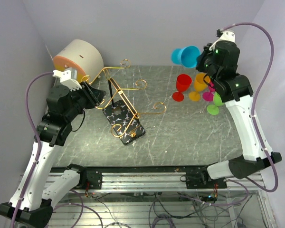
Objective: Take the wine glass off the wine glass rack
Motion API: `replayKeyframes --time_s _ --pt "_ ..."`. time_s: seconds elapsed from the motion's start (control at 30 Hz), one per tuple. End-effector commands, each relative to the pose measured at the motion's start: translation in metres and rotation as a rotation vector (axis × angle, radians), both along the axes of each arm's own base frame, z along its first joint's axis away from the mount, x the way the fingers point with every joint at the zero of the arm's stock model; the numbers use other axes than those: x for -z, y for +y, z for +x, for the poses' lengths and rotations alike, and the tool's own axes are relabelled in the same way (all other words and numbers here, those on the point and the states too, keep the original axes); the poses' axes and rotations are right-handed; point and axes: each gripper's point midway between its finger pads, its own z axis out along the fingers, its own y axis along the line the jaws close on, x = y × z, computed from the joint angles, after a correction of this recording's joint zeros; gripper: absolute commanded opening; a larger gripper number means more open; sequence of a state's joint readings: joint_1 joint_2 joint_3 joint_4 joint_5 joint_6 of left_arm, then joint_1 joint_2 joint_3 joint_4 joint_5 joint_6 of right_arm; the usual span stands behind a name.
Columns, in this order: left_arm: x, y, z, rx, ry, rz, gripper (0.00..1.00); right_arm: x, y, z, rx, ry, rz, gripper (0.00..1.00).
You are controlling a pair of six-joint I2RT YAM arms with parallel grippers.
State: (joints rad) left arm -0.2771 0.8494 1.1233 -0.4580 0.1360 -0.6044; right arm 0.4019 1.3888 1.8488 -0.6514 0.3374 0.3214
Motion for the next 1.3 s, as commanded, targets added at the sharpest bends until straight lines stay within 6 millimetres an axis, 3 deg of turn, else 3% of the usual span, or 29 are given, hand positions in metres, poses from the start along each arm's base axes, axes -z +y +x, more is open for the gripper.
replayKeyframes --time_s 0.0,0.27,0.5,0.73,0.97,1.27 --pt "-0.003 0.014 0.001 -0.054 -0.026 0.057 0.45 0.051 -0.046 0.004 0.109 0.182 0.034 0.0" --pt "0.009 0.016 0.008 -0.061 -0.001 0.097 0.44 0.114 -0.106 -0.019 0.258 0.367 0.12 0.0" --pt "0.018 0.017 0.014 -0.07 0.013 0.121 0.44 0.165 -0.14 -0.035 0.339 0.49 0.167 0.0" --pt "0.025 0.028 0.014 -0.121 0.02 0.157 0.44 0.198 -0.142 -0.04 0.369 0.551 0.182 0.0" --pt "0.028 0.043 0.009 -0.183 0.01 0.188 0.43 0.235 -0.155 -0.042 0.505 0.652 0.196 0.0" --pt "0.041 0.054 0.005 -0.236 0.03 0.212 0.43 0.252 -0.166 -0.025 0.589 0.635 0.216 0.0"
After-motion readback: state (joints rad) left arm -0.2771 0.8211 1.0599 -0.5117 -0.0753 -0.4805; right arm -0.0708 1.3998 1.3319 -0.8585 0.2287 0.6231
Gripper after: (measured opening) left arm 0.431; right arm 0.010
